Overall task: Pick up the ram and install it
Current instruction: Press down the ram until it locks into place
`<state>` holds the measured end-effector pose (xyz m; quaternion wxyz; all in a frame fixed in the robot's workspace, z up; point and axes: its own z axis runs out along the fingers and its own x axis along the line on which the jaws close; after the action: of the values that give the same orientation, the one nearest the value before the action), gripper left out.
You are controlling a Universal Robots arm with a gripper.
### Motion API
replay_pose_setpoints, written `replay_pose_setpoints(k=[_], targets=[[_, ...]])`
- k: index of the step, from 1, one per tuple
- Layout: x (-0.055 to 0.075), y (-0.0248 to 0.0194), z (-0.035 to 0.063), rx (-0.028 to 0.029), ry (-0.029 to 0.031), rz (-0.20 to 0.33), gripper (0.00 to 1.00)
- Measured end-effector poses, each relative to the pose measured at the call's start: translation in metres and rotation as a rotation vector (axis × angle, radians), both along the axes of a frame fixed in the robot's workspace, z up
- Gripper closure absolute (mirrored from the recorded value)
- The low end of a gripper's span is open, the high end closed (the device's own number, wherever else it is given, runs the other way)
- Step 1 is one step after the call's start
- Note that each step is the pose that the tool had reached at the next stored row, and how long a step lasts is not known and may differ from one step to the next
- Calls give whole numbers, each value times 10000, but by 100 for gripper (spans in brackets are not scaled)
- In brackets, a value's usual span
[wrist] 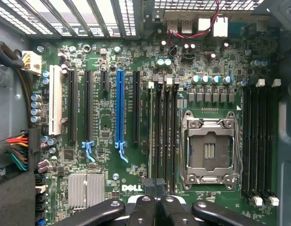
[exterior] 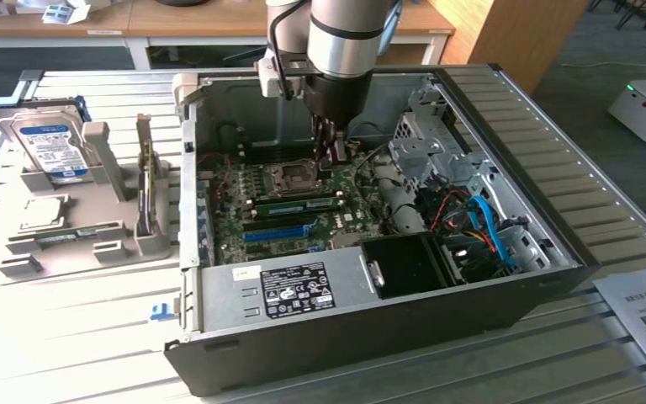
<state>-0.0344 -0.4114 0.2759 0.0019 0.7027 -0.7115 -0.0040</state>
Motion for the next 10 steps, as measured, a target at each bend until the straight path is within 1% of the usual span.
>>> replay_pose_setpoints(k=[10], targets=[[0, 0, 107, 1, -1, 0, 90]])
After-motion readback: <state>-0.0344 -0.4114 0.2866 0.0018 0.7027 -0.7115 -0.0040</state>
